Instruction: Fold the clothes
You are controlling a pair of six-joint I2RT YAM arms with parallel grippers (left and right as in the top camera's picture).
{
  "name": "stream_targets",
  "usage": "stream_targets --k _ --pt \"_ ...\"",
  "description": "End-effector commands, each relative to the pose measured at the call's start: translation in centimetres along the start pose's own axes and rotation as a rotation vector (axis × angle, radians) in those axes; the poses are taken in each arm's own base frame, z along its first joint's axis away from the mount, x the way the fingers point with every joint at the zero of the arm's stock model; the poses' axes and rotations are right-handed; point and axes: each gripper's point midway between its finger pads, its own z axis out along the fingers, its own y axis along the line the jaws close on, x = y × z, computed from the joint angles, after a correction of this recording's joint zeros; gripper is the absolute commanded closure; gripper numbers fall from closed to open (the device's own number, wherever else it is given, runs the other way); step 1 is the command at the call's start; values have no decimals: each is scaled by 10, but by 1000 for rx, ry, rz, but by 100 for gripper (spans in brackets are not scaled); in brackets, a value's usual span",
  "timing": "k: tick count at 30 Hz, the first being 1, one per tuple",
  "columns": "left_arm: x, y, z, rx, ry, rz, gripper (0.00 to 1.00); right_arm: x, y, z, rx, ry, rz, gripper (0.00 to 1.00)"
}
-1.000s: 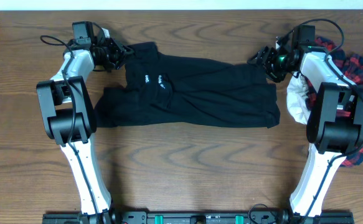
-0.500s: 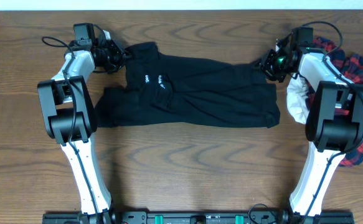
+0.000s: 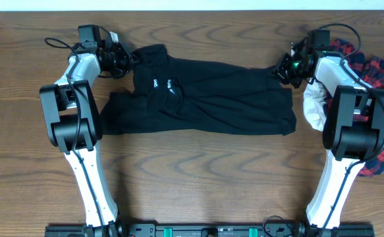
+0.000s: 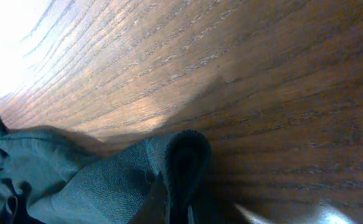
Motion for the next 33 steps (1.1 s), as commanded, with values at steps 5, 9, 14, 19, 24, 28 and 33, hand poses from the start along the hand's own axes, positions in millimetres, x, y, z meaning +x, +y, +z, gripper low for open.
stream_targets --k 5,9,14,19,24,28,33 --pt "-2 -26 -21 24 -23 101 94 13 -17 15 27 43 -16 99" --pt "-4 -41 -31 53 -33 124 94 6 -10 5 16 16 -31 99" --pt "-5 -55 -43 67 -49 141 94 0 3 -10 -4 -16 -81 99" --pt "-3 -65 -55 68 -50 143 94 -1 14 -22 -18 -30 -105 99" --pt "4 -73 -68 58 -41 183 94 2 23 -33 -40 -25 -128 99" --pt "9 -80 -79 53 -35 208 94 3 28 -41 -41 -29 -153 99" --pt "16 -86 -90 46 -23 212 94 6 33 -52 -38 -27 -178 99"
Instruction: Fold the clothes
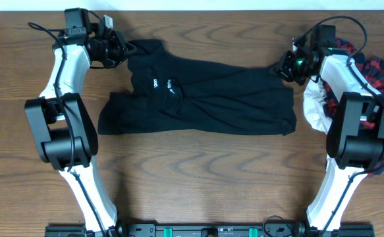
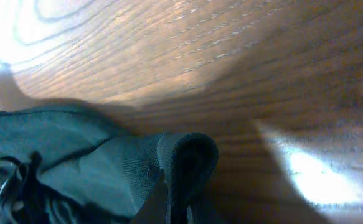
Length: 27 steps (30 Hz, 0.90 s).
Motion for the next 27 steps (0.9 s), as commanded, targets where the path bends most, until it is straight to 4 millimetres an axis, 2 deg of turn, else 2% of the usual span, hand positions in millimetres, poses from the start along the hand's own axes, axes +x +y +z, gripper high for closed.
stream_targets --k 1,8,15,21,27 --pt "2 -20 -18 23 -10 71 94 -2 12 -21 -19 -22 -68 99" --pt "21 -24 -33 -2 44 117 94 3 8 -34 29 -15 -92 99" --pt "38 -28 -45 -19 94 132 94 12 -7 -35 103 20 -114 99" --pt "54 -31 -57 -34 141 119 94 12 -9 -35 115 20 -121 98" --pt "72 11 -66 -262 200 96 94 12 -10 -36 116 20 -120 98"
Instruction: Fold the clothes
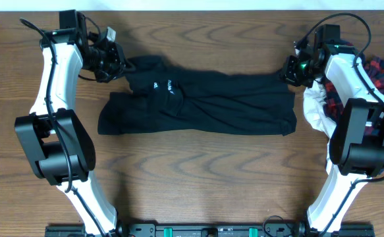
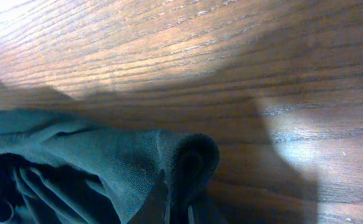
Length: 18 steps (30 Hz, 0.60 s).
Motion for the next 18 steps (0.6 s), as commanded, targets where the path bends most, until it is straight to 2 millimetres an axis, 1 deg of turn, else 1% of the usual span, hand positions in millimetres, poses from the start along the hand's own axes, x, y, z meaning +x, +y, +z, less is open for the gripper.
stream_targets --k 1,3,6,7,10,12,14,16,18 --pt "5 20 -8 -142 -5 58 94 -4 0 -12 8 -28 -21 98" --pt "7 27 -9 -177 1 52 94 -5 -1 -12 12 -29 -20 97" --pt "10 27 -9 -181 12 47 94 -5 -2 -12 21 -30 -20 95" --pt "12 27 -9 -182 18 44 94 -5 -3 -12 26 -31 -20 92" --pt "17 29 -10 -194 38 31 94 -3 -6 -12 38 -26 -15 75" --pt "19 37 -11 -235 45 25 94 -2 -6 -12 39 -22 -13 74" --pt "23 48 -15 -302 56 16 94 -2 -6 -12 39 -20 -12 73" --pt "29 58 -18 -361 75 5 94 -2 -7 -12 41 -21 -12 69" --pt "34 66 -22 -411 93 -3 94 -3 -9 -12 55 -24 -11 61"
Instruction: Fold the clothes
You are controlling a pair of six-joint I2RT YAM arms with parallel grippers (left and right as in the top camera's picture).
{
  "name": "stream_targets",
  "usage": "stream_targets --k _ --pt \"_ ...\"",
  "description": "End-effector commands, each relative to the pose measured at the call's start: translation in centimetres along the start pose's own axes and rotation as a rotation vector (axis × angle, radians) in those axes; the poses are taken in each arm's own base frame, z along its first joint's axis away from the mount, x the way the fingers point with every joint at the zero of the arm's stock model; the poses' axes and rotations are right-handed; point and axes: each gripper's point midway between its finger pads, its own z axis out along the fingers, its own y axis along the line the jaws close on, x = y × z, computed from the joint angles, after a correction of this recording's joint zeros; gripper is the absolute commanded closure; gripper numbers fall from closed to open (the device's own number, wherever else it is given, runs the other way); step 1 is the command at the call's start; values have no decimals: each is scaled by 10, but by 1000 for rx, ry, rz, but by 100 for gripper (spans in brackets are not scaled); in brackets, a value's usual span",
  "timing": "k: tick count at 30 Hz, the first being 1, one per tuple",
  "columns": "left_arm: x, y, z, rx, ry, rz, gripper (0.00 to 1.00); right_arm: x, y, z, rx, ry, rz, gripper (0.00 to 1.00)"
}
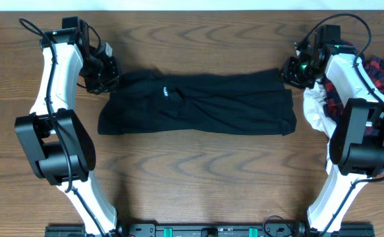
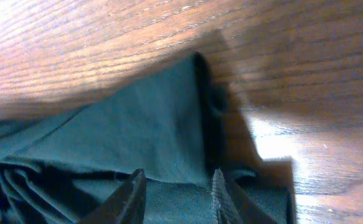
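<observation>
A black garment (image 1: 198, 102) lies as a wide folded band across the middle of the table; the right wrist view shows it as dark teal cloth (image 2: 137, 124). In that view my right gripper (image 2: 177, 179) is open just above the garment's far right corner, its fingers (image 2: 133, 194) spread over flat cloth and holding nothing. From overhead, the right gripper (image 1: 289, 70) sits at that corner. My left gripper (image 1: 105, 78) is at the garment's far left corner, touching or beside it. Its jaws are too small to read.
A red and navy plaid garment and a white cloth (image 1: 313, 108) lie at the right edge, under and beside the right arm. The table's far edge (image 1: 192, 9) runs close behind both grippers.
My right gripper has opened and let go of the rolled edge, which now lies flat. The left gripper has come nearer, and the far left corner's bulge is laid down.
First both grippers were at the garment's far corners, the right shut on a rolled edge, the left corner bunched up. The left arm then stood farther left and the far edge looked straighter. Now the garment is an even band and the right gripper is open.
</observation>
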Motion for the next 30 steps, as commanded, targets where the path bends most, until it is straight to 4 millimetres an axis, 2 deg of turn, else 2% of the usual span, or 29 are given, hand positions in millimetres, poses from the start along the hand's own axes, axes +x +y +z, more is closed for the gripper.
stream_targets --k 1,6,8,12,14,18,20,24,30 --pt "6 21 -8 -136 -3 13 94 -5 -3 -12 22 -31 -9 58" --pt "10 23 -9 -148 12 7 94 -13 -5 -12 36 -64 -22 43" --pt "10 24 -9 -148 12 7 94 -22 -3 -13 30 -98 -36 43" --pt "10 23 -9 -148 12 6 94 -42 6 -15 4 -184 -80 57" --pt "10 23 -9 -148 12 7 94 -50 16 -14 -10 -216 -156 61" --pt "10 23 -9 -148 11 7 94 -58 39 -10 -12 -268 -327 59" --pt "10 23 -9 -148 12 7 94 -63 47 -9 4 -298 -359 51" --pt "10 23 -9 -148 11 8 94 -68 58 -2 29 -332 -379 48" --pt "8 23 -9 -147 5 9 94 -69 40 20 126 -331 -272 45"
